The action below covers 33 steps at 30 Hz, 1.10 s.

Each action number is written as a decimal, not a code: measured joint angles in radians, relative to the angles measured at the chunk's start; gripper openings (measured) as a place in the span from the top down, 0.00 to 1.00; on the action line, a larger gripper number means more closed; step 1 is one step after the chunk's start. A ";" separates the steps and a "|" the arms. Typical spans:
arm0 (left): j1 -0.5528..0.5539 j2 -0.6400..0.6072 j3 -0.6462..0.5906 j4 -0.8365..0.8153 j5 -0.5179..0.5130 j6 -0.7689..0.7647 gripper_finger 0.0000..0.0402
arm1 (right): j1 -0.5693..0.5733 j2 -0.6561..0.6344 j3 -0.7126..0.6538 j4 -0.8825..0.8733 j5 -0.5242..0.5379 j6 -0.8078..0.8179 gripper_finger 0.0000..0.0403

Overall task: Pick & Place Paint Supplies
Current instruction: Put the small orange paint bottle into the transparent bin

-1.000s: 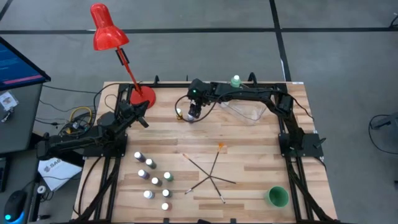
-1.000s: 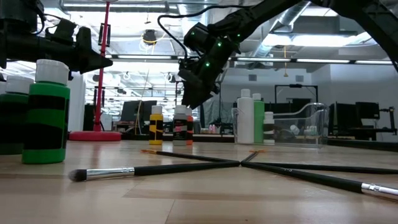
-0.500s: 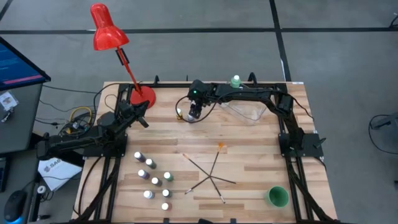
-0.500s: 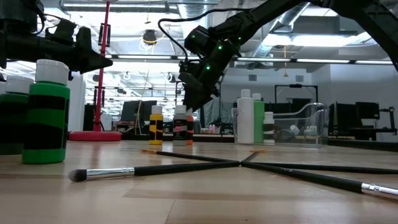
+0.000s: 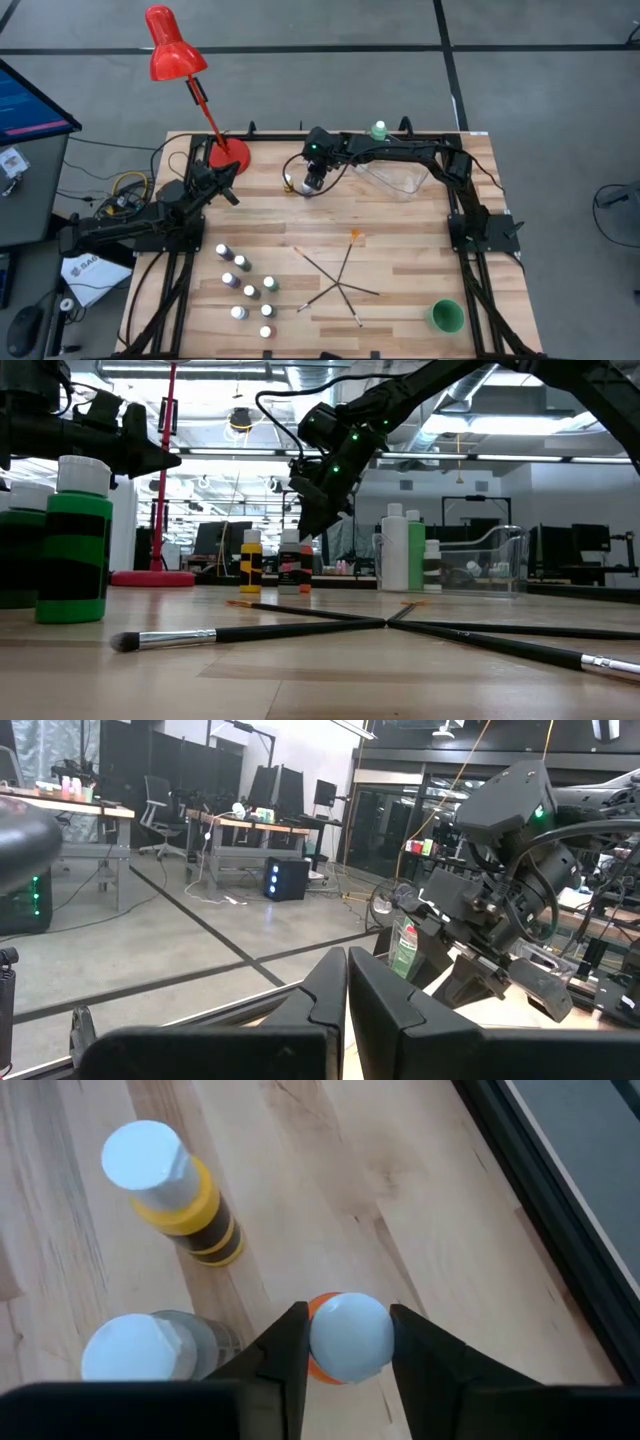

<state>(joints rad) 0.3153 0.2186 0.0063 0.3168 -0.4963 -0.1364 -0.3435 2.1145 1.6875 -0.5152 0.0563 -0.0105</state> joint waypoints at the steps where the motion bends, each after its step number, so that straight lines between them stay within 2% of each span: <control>1: 0.000 0.000 0.000 0.000 0.000 0.000 0.98 | 0.000 -0.002 0.000 -0.001 0.000 0.000 0.72; 6: 0.000 0.000 0.000 0.000 0.000 0.000 0.98 | 0.000 -0.058 -0.001 -0.042 0.019 0.001 0.72; 17: 0.000 0.000 0.000 0.003 0.000 0.000 0.98 | 0.000 -0.367 0.000 -0.329 0.023 0.026 0.71; 24: 0.000 0.000 0.000 0.006 0.000 0.000 0.98 | -0.011 -0.556 -0.007 -0.548 0.163 0.106 0.71; 28: 0.000 0.000 0.000 0.007 0.000 0.000 0.98 | -0.042 -0.640 -0.084 -0.588 0.248 0.152 0.70; 33: 0.000 0.000 0.000 0.007 0.000 0.000 0.98 | -0.124 -0.713 -0.263 -0.530 0.258 0.172 0.71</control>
<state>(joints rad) 0.3153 0.2184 0.0063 0.3238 -0.4965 -0.1364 -0.4679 1.4016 1.4250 -1.0452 0.3142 0.1611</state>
